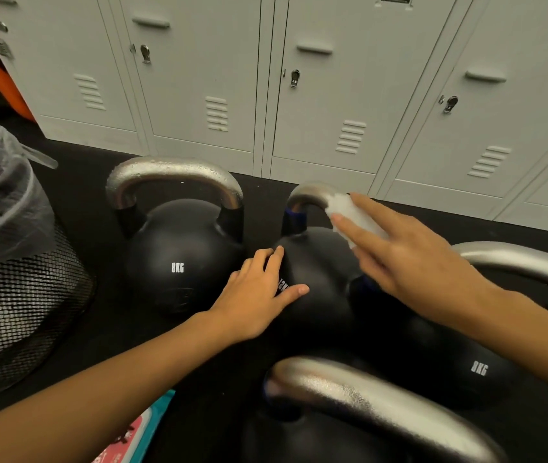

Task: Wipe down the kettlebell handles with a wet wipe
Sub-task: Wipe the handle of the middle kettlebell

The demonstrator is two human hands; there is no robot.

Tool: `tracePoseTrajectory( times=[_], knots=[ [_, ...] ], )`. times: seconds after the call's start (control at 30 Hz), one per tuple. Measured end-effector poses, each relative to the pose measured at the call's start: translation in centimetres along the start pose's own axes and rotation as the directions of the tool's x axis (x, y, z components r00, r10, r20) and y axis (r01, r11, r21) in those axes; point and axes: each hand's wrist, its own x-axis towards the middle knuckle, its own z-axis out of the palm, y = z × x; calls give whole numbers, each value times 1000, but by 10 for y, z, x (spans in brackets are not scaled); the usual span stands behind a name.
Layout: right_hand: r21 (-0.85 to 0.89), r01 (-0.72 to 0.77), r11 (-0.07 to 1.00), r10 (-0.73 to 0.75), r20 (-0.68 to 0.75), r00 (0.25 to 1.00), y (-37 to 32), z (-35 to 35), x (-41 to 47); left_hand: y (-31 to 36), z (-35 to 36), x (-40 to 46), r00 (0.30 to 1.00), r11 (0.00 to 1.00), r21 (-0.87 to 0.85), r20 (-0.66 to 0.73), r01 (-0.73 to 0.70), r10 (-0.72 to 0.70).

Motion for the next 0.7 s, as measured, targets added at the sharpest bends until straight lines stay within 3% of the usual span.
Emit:
tracePoseTrajectory(
  times=[0.1, 0.2, 0.27, 0.37, 0.53, 0.7],
  knots=[
    [-196, 265, 944, -268, 13, 963, 13, -5, 12, 1, -1, 0, 1000, 1000, 15, 11, 0, 0],
    [-335, 501, 798, -470, 175, 865, 21, -11, 42, 1, -3, 0, 1000, 1000, 28, 20, -1, 1],
    [-339, 583, 739, -459, 380, 803, 13, -16, 67, 1, -3, 1, 1000, 999, 34, 20, 1, -1],
    [-317, 652, 689, -328, 666, 670, -2, -25, 105, 0, -2, 1, 1000, 999, 48, 16, 1, -2],
    [-224, 775, 590, -332, 809, 486, -8, -29, 138, -1, -1, 1, 1000, 999, 45, 11, -6, 5],
    [-211, 902, 378, -378, 854, 358, 1, -34, 102, -1, -2, 1, 1000, 999, 42, 12, -2, 1]
  ],
)
